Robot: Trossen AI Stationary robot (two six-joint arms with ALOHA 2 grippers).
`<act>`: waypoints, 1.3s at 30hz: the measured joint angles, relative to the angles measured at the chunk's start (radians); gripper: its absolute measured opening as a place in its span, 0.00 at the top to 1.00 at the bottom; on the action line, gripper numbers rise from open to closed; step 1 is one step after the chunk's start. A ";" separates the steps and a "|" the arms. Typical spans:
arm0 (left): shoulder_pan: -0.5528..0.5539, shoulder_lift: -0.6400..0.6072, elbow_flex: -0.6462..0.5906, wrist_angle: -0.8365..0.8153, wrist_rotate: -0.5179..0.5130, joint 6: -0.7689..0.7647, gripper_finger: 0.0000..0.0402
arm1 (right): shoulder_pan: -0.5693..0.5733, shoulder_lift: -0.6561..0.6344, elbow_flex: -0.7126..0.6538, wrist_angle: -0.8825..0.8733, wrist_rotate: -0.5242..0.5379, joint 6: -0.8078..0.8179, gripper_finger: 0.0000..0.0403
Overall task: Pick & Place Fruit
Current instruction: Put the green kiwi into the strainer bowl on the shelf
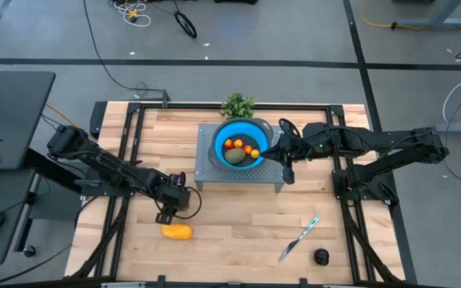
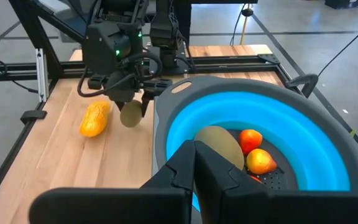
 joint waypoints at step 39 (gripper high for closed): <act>0.002 -0.113 0.012 -0.195 0.000 -0.002 0.41 | 0.000 0.000 0.000 0.000 -0.003 0.000 0.97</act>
